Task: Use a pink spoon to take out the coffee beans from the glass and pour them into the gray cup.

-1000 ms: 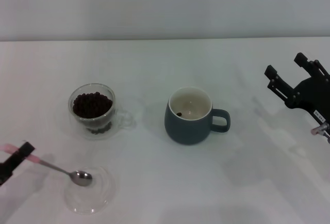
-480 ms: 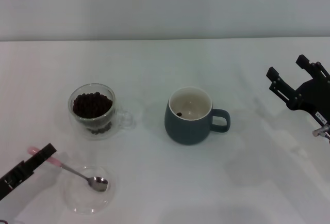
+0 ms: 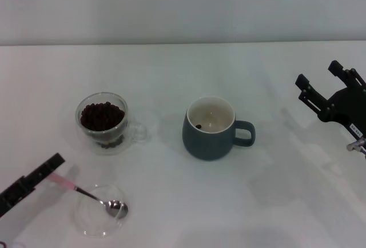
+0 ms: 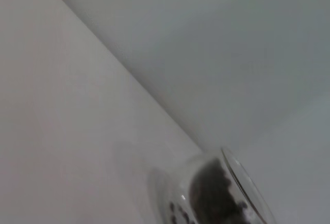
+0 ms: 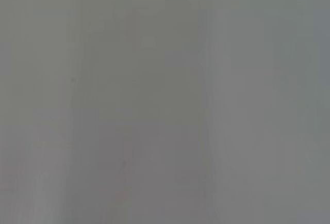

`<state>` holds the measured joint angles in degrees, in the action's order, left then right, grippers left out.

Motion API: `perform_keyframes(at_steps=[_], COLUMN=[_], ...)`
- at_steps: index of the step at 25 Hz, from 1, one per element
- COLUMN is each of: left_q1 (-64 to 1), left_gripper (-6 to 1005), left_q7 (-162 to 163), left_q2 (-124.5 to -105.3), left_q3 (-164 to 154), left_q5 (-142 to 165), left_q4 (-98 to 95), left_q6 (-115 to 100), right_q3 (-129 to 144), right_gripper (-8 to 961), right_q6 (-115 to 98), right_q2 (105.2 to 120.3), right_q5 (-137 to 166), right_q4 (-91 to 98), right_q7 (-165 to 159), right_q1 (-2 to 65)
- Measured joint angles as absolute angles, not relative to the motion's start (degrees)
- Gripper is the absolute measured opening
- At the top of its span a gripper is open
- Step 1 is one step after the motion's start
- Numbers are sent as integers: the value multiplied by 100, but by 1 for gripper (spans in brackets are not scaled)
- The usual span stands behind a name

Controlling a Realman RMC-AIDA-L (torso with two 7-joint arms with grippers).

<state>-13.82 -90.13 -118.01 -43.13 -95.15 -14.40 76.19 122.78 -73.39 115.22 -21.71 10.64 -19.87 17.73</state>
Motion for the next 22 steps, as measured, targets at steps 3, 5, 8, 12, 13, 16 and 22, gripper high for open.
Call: perform_keyframes(at_steps=[3,5,8,12,13,16,22], left_q1=[-1282,-1210,-1124,-1095,-1115,-1177,-1427], left_gripper=[583,658,804,871,877,889,888], left_q7=[-9079,-9341,-10173,-11379,-12152,-13849,-16251], left_q2=[-11757,-11737,-11810,-11889,-11896,-11905,-11931], left_q3=[-4106,-3916,-3327,-2724,-2541,-2303,-2244], left_q5=[-9549,-9549,-9580,-9659,-9832,-10390,-11557], left_q4=[-1470,-1525,-1567,-1464,-1303,-880,-45], left_q6=[7614,7576,7415,7367,7366,7437,7609], right_q3=[12278,12278,12278,12277,12271,12225,12224], right_gripper=[848,848,848,848,848,848,848], right_q6=[-7339,-7339,-7339,-7339,-7339,-7281,-7008], right_q2=[11522,11522,11522,11522,11522,11524,11531], right_q5=[-2166,-2165,-2167,-2180,-2189,-2211,-2222], right_q4=[1068,1069,1085,1105,1107,1115,1265], right_q7=[-1997,-1998,-1999,-2001,-2010,-2033,-2036], right_q1=[1770,1766,1764,1773,1778,1783,1787])
